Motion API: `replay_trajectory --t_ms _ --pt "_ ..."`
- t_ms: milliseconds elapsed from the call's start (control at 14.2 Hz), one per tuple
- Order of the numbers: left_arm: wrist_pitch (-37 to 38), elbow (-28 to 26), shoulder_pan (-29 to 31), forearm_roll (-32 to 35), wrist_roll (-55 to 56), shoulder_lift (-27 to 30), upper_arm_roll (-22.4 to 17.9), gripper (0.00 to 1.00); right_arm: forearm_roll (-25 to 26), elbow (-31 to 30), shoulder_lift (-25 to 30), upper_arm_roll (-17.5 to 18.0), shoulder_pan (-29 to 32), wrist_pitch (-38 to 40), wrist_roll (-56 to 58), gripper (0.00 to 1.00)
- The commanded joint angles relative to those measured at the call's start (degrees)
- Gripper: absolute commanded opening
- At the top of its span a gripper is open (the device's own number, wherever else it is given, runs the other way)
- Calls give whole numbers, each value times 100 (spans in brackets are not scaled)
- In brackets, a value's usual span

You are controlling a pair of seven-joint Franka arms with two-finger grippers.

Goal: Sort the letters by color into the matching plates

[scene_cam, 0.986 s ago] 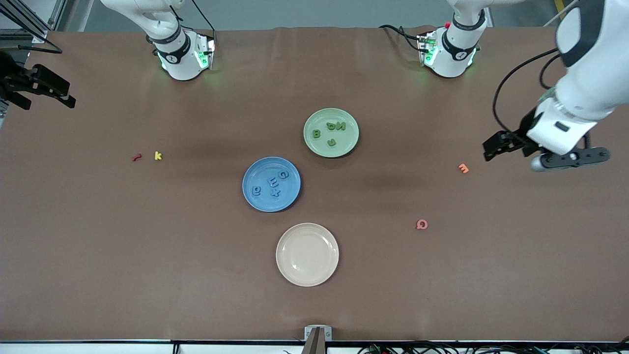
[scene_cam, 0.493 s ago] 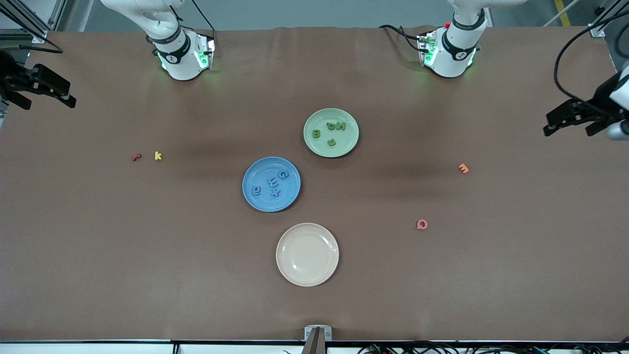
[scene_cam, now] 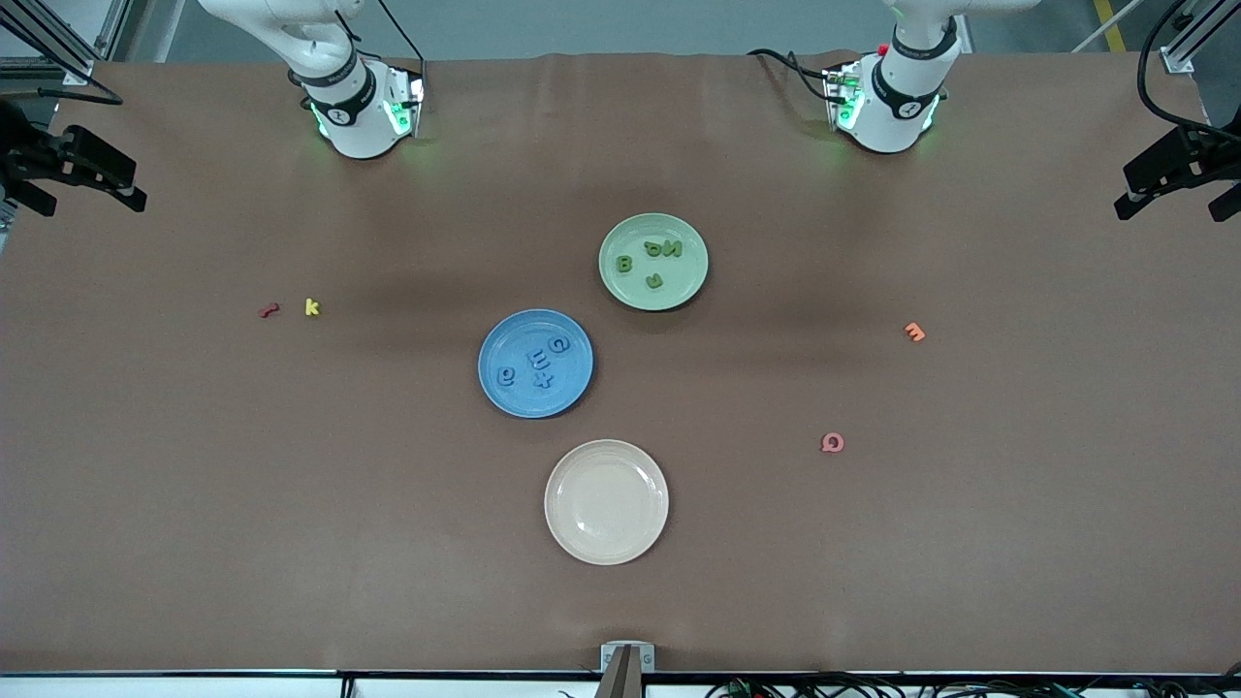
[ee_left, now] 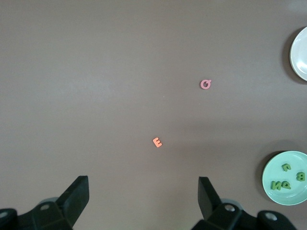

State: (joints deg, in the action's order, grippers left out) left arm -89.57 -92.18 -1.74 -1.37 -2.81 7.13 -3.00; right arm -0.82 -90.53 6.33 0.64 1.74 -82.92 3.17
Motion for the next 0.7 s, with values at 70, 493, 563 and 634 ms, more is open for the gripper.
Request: replay_trajectory --t_ms 70,493,563,634 --pt "115 121 -2 -13 27 -80 37 100 65 -131 158 42 54 65 9 100" --pt "89 147 -2 -48 35 -142 37 100 -23 -131 158 42 54 135 -307 100" --pt "88 200 -10 -48 35 -238 37 100 -84 -131 158 33 72 127 -308 100" --pt "88 331 -37 -48 35 -369 37 100 -154 -131 158 16 81 126 -308 100"
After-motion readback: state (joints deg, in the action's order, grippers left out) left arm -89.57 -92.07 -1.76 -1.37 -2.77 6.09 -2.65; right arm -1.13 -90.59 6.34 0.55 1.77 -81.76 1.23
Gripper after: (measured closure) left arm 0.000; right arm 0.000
